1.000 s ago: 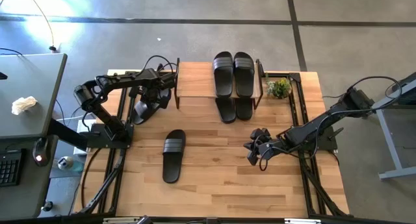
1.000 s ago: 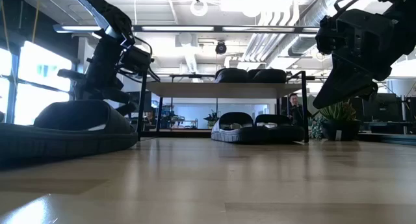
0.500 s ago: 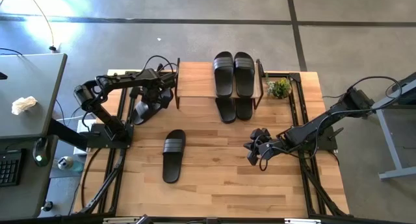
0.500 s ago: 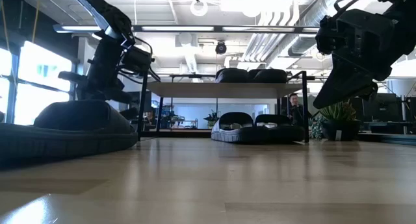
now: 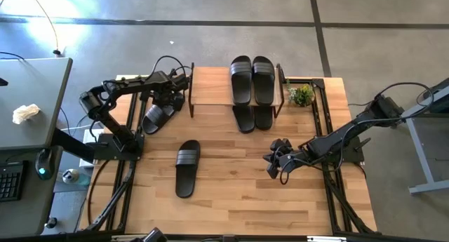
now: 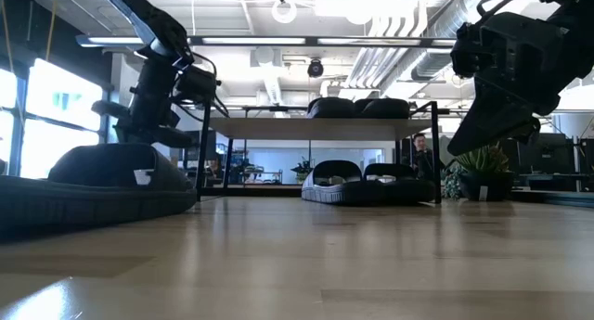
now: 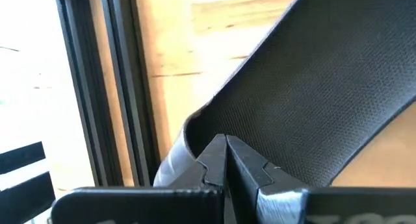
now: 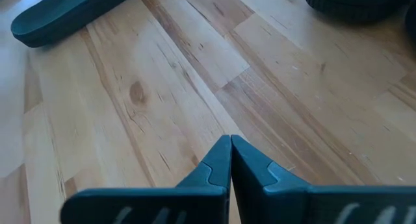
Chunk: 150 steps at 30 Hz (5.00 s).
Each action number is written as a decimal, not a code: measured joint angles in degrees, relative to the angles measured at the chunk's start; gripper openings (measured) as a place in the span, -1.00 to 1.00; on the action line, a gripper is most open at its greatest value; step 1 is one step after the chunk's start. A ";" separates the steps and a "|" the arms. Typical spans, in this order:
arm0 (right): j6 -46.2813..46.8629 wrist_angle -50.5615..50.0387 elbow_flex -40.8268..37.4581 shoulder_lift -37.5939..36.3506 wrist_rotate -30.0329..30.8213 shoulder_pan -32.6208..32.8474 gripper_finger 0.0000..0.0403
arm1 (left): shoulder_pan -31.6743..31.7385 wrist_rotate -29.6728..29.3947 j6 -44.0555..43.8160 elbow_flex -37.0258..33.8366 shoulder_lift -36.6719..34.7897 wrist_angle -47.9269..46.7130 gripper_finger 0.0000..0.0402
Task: Pick and place slides into the shelf
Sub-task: Move the black slipper to the middle of the table
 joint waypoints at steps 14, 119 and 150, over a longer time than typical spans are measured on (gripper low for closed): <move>0.60 -0.04 0.00 0.00 0.02 0.00 -1.00 | -0.24 2.09 14.88 0.13 -7.64 0.86 -1.00; -1.99 -0.05 0.00 0.00 -1.07 0.00 -1.00 | -12.02 19.39 -21.69 -18.07 -8.99 -0.58 -1.00; -2.43 -0.06 0.00 0.00 -1.77 0.02 -1.00 | -23.36 27.31 -25.39 -19.67 -8.99 4.16 -1.00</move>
